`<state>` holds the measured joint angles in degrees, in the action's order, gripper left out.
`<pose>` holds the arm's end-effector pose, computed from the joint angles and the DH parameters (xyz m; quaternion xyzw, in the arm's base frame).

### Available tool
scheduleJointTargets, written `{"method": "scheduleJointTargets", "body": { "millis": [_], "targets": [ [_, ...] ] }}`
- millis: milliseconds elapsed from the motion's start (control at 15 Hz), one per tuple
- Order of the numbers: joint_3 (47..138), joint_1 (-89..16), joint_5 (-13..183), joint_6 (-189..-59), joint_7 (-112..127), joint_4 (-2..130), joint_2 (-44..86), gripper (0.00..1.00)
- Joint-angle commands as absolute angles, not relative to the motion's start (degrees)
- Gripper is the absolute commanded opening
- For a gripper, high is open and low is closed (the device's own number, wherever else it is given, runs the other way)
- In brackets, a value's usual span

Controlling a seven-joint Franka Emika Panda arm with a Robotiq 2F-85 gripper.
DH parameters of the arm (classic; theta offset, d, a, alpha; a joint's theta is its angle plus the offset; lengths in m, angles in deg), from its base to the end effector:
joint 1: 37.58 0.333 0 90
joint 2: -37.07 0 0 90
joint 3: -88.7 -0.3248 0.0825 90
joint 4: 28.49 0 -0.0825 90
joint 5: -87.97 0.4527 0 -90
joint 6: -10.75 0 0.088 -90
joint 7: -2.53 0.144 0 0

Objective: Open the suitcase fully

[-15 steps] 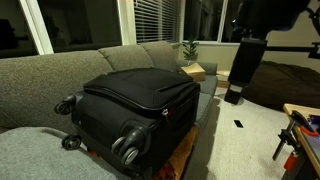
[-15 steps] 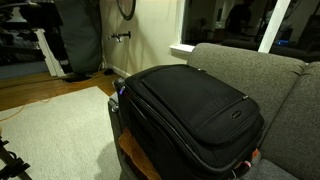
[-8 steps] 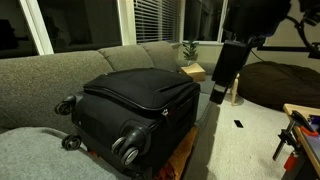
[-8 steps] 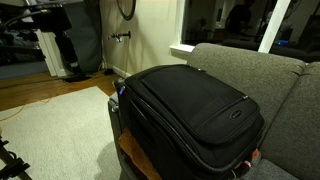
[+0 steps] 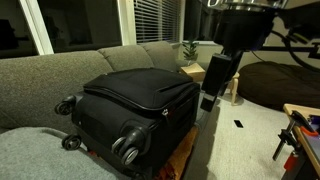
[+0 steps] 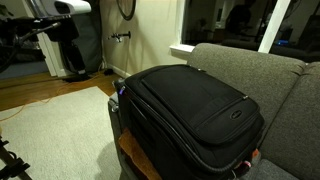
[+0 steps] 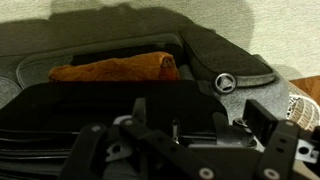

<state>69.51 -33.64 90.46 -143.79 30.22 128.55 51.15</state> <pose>0.4221 0.1656 0.2275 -0.9933 0.0591 -0.0982 0.0144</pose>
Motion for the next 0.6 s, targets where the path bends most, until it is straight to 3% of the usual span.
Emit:
{"method": "scheduleJointTargets", "body": {
  "millis": [0,533],
  "targets": [
    [71.29,-32.33,90.6,-146.49,29.03,127.94,48.55,1.0],
    [72.15,-31.13,91.58,-148.95,28.54,127.35,45.17,1.0]
  ]
}}
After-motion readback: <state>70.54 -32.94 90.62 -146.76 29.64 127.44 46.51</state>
